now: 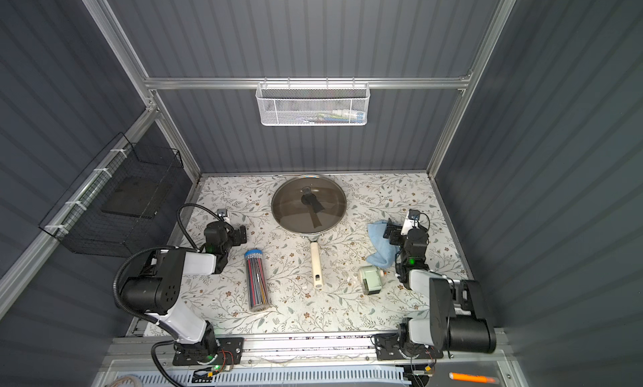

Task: Wipe the pot lid with a cloth
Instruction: Adjust the cooking pot at the center of the board.

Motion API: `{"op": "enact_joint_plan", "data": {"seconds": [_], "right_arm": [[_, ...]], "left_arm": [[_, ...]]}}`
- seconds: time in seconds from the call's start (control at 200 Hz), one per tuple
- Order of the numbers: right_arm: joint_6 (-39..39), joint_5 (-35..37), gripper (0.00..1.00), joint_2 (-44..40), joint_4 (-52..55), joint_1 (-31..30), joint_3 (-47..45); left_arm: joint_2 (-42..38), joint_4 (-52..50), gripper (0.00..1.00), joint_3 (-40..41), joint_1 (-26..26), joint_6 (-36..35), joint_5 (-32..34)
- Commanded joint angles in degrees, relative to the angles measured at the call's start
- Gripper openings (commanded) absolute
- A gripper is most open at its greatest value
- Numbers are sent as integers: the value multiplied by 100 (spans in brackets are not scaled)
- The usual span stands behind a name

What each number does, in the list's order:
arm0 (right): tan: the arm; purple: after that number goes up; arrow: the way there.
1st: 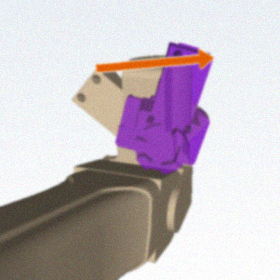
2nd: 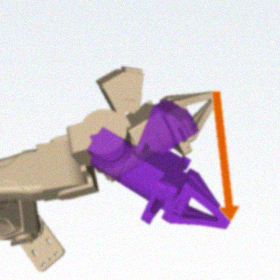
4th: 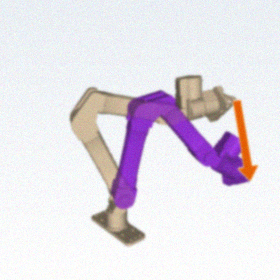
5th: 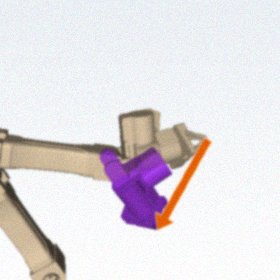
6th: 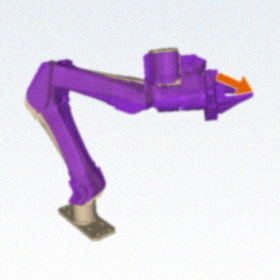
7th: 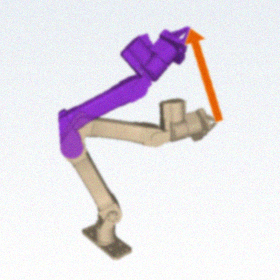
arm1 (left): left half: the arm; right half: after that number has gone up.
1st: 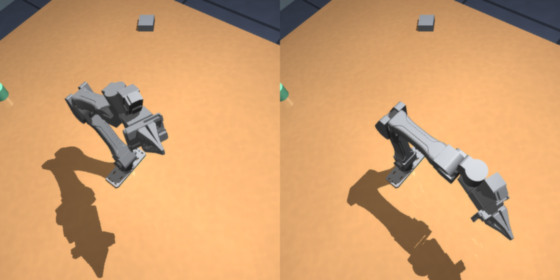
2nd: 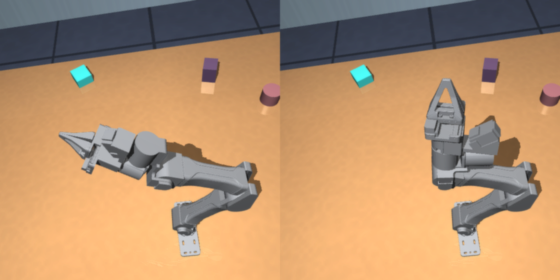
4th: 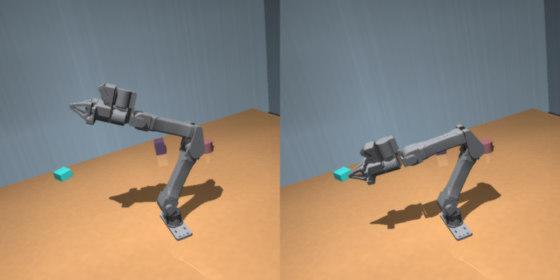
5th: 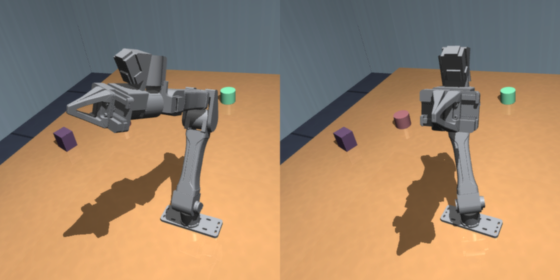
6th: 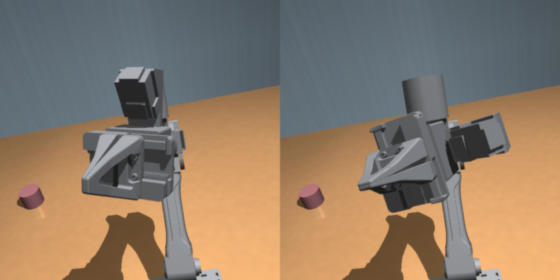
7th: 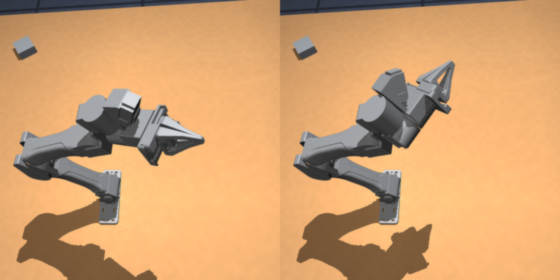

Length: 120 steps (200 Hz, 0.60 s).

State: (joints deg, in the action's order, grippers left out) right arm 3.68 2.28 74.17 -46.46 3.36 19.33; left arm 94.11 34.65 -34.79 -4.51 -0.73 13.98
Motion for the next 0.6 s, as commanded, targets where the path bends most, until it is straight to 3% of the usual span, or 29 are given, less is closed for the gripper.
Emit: {"op": "enact_joint_plan", "data": {"seconds": [0.0, 0.11, 0.205, 0.395, 0.595], "right_arm": [[254, -176, 99, -912, 1268, -36, 405], [667, -557, 99, -1950, 2408, -232, 891], [1486, -757, 99, -2399, 3239, -461, 1323], [3278, -1356, 99, -2470, 3840, -1417, 1704], [4326, -1302, 99, -2151, 3978, -2682, 1956]], "left_arm": [[-589, -2192, 100, -1171, -32, 236, -261], [-788, -3923, 100, -2288, -158, 923, -741], [-1090, -4564, 100, -2706, -682, 1526, -807], [-1873, -4396, 100, -2467, -1841, 3419, -1162], [-2175, -4570, 100, -2287, -3291, 4529, -330]]}}
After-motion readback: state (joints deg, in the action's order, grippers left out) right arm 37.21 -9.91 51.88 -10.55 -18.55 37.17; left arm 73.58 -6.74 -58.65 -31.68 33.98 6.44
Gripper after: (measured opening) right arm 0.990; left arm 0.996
